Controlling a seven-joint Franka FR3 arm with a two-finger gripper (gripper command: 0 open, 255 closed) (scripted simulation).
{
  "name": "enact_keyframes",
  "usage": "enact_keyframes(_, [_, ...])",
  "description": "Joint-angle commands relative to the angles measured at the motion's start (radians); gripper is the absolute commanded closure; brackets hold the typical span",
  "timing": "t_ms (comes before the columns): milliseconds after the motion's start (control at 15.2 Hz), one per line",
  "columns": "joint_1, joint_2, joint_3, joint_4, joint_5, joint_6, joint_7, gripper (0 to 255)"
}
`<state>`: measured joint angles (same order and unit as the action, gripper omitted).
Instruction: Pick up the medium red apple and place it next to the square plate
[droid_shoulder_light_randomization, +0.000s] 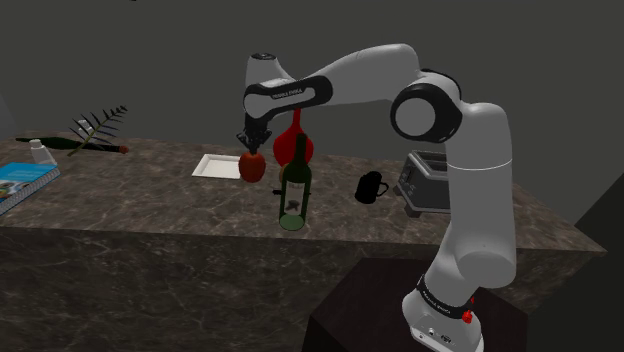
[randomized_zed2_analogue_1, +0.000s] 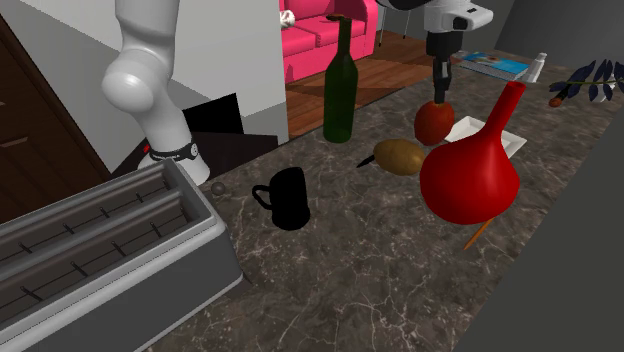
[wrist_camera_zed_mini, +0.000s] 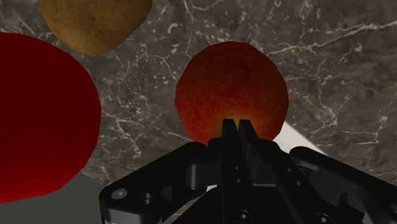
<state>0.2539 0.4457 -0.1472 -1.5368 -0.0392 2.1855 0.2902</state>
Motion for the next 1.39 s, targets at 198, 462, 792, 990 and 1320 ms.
enact_keyframes(198, [-0.001, 0.004, 0.0, -0.008, 0.0, 0.013, 0.0, 255])
enact_keyframes(462, [-0.001, 0.004, 0.0, -0.008, 0.0, 0.013, 0.0, 255])
enact_keyframes(792, [-0.001, 0.004, 0.0, -0.007, 0.001, 0.013, 0.0, 0])
enact_keyframes(990, [0.005, -0.031, -0.001, 0.005, -0.004, -0.035, 0.002, 0])
enact_keyframes(1320, [0.009, -0.059, -0.001, 0.022, -0.007, -0.081, 0.004, 0])
